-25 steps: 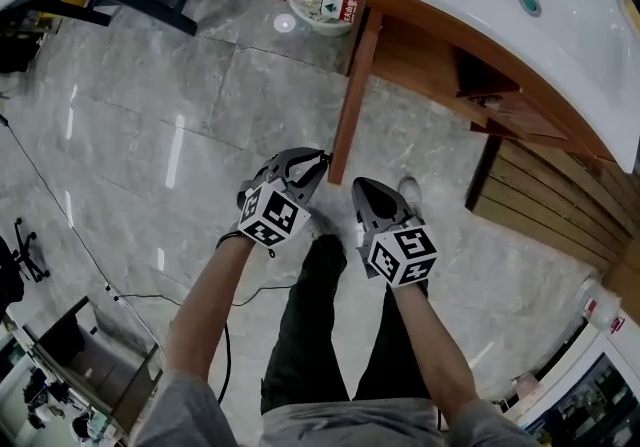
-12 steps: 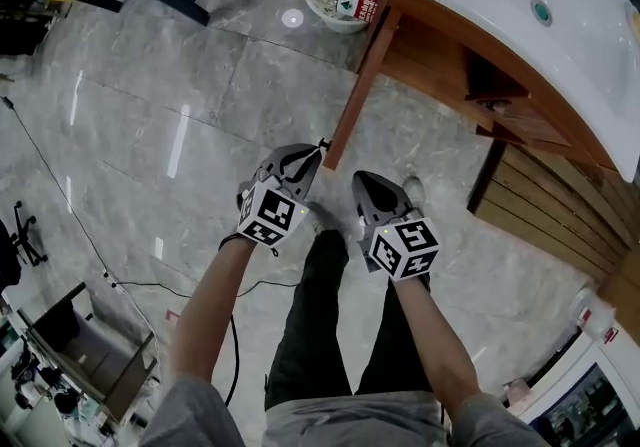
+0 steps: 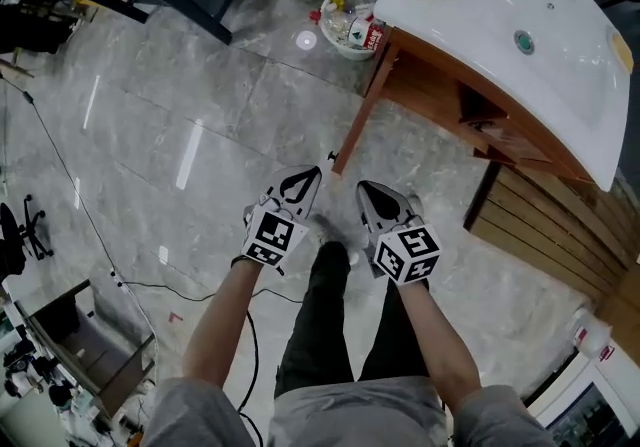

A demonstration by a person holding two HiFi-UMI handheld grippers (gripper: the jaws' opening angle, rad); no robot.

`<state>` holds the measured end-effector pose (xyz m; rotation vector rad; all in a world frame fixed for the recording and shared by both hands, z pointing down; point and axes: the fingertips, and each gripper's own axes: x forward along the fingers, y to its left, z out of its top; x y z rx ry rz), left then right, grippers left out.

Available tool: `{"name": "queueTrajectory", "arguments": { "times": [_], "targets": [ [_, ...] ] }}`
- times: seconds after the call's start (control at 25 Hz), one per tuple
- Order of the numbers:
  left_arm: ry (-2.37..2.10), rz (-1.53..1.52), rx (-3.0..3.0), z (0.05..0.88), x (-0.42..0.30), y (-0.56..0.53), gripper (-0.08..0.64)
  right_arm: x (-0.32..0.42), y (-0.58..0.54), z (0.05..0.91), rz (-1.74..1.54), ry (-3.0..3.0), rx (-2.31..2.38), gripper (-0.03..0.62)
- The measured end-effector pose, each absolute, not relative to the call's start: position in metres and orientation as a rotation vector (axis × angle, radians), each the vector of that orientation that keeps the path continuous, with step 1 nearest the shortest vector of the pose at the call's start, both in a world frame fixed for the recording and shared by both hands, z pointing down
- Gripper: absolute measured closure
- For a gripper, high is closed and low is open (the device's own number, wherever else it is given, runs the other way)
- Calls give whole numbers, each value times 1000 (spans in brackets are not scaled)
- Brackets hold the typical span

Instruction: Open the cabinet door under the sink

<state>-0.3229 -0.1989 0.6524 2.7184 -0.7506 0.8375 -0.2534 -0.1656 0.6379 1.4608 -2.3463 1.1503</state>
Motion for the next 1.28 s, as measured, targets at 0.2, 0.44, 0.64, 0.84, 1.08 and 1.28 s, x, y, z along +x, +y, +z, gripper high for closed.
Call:
{"name": "queueTrajectory", "arguments": {
  "times": [0.2, 0.44, 0.64, 0.84, 1.08, 1.28],
  "targets": [
    [-880, 715, 2694, 592, -318, -199, 554, -250, -170, 592, 1097, -2395, 1442, 583],
    [-979, 593, 2711, 515, -305, -193, 554, -248, -170, 525, 1021, -2461, 1422, 583],
    [-1063, 517, 2709, 459, -296, -193, 554, -241, -176, 474, 946, -2511, 1444, 583],
    [-1158, 427, 2686, 404, -285, -198, 554, -229, -188, 418, 837, -2588, 1466, 583],
    [-1259, 296, 2682, 334, -276, -201, 554, -217, -196, 342, 670, -2694, 1487, 583],
    [-1322, 230, 2700, 284, -269, -196, 554, -217, -190, 292, 517, -2757, 1472, 583]
  ]
}}
